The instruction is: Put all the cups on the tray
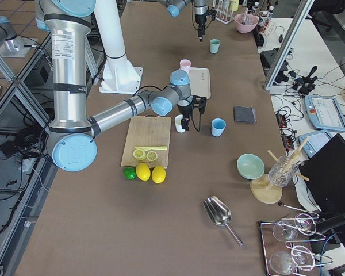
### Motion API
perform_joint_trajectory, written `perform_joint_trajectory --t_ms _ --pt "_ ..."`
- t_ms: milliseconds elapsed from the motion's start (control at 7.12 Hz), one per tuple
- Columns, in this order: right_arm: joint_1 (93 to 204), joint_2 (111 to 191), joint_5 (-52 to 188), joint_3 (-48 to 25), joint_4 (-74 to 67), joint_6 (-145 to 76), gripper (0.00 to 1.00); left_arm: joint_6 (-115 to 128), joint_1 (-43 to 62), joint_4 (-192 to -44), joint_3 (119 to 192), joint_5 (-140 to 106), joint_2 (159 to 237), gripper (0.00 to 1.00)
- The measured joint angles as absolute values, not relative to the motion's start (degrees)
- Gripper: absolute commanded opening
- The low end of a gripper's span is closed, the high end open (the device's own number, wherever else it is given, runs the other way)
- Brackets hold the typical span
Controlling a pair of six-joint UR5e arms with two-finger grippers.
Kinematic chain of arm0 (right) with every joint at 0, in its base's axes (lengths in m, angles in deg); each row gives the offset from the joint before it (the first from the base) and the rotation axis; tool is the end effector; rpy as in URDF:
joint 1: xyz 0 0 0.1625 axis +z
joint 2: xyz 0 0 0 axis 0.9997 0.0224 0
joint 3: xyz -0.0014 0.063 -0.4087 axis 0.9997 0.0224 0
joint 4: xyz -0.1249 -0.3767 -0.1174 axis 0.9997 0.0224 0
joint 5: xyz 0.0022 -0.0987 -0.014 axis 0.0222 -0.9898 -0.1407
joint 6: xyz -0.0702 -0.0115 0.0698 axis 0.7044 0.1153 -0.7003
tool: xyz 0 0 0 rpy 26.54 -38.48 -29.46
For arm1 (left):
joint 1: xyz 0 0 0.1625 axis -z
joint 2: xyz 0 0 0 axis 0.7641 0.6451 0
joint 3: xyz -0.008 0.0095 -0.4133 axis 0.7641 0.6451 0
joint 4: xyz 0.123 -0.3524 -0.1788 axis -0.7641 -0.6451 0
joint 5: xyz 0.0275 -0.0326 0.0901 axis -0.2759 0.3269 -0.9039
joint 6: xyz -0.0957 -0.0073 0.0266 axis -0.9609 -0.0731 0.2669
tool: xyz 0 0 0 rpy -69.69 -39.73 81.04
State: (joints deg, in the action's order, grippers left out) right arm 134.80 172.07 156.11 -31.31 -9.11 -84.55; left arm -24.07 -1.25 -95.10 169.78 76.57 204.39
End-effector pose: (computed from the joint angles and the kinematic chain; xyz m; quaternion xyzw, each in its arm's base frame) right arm -0.2724 -0.4234 0.4369 0.0517 -0.3759 0.1195 0.9175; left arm 0.3357 -0.5180 0.2693 0.1307 0.4009 0.0519 0.9052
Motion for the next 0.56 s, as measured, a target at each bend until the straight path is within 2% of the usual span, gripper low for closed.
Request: perform_joint_trajectory --t_ms 281,422,562 --pt "130.8 172.2 154.0 -30.4 -8.3 -84.0 0.94 -23.1 -0.4 -95.1 169.6 76.5 204.0 0.98" --pt "129.8 172.4 153.8 -30.8 -8.3 -84.0 0.2 -23.0 -0.4 -95.1 169.6 76.5 204.0 0.98" --pt "129.1 172.6 153.7 -31.1 -8.3 -84.3 0.0 -23.0 -0.4 -95.1 169.5 76.4 203.9 0.98"
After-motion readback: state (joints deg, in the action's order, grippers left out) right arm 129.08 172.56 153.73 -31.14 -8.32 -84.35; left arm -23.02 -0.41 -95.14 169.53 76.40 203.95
